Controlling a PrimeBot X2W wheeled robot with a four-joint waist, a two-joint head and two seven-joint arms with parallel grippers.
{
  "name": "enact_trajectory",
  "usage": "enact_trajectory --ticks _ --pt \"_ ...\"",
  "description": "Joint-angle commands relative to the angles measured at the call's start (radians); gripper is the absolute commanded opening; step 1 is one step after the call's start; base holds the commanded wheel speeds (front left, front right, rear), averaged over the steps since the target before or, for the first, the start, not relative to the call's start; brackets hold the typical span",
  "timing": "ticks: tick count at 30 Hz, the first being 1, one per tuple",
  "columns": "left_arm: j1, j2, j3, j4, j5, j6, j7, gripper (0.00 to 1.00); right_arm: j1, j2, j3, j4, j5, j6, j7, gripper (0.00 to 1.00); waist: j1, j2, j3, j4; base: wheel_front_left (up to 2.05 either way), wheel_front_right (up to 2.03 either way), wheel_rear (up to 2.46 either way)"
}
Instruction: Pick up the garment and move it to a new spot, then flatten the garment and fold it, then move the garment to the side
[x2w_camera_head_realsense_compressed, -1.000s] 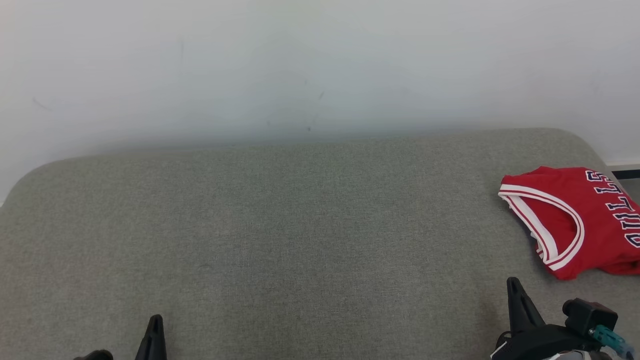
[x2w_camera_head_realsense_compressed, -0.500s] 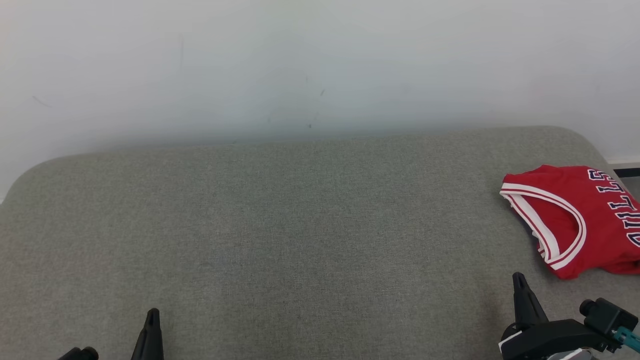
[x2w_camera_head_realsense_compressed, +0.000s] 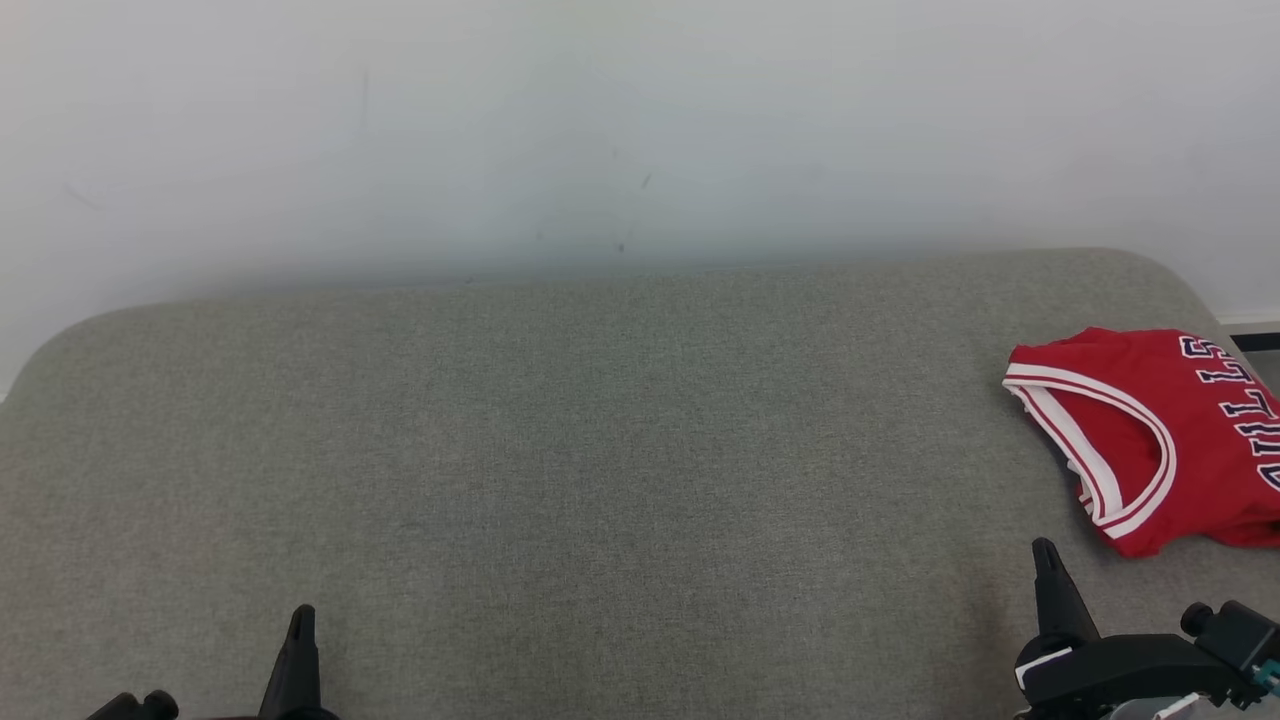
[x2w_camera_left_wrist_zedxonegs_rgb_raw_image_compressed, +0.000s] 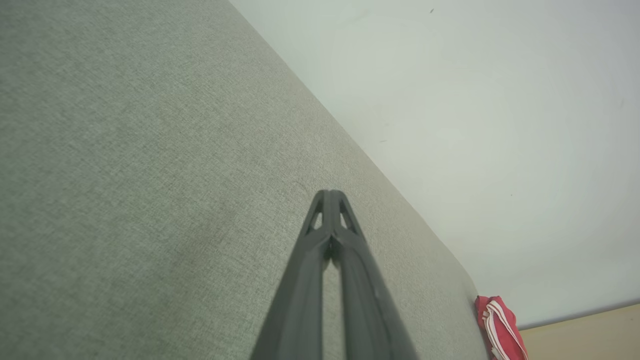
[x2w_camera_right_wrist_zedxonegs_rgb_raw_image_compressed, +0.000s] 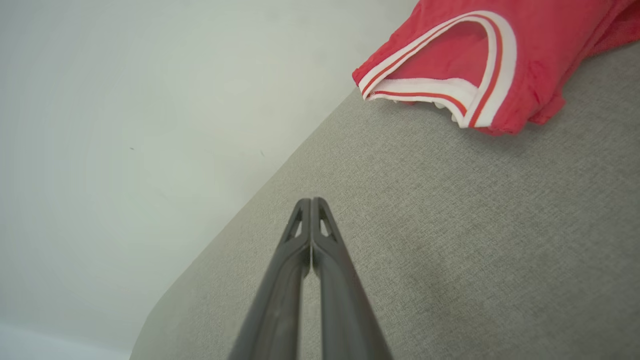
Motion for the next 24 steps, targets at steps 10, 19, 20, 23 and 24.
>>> enact_trajectory --ticks 10,19,20,23,24 --pt "-0.038 0.005 0.012 -0.02 -0.15 -0.011 0.038 0.0 -0.014 0.0 -0.009 -0.033 0.16 -0.001 0.029 0.0 0.0 0.0 0.005 0.002 0.0 0.0 0.0" --pt "-0.045 0.005 0.017 -0.024 -0.245 -0.017 0.063 0.0 -0.014 0.001 -0.013 -0.045 0.264 -0.001 0.048 0.0 0.0 0.0 0.01 0.003 0.0 0.0 0.0" --pt "-0.046 0.005 0.018 -0.025 -0.257 -0.017 0.067 0.0 -0.014 0.001 -0.014 -0.047 0.275 -0.001 0.05 0.0 0.0 0.0 0.01 0.003 0.0 0.0 0.0" --pt "-0.049 0.006 0.02 -0.026 -0.289 -0.019 0.075 0.0 -0.013 0.001 -0.015 -0.051 0.309 -0.001 0.056 0.0 0.0 0.0 0.012 0.004 0.0 0.0 0.0" --pt "-0.049 0.006 0.02 -0.027 -0.298 -0.019 0.078 0.0 -0.013 0.001 -0.015 -0.052 0.319 -0.001 0.058 0.0 0.0 0.0 0.012 0.004 0.0 0.0 0.0"
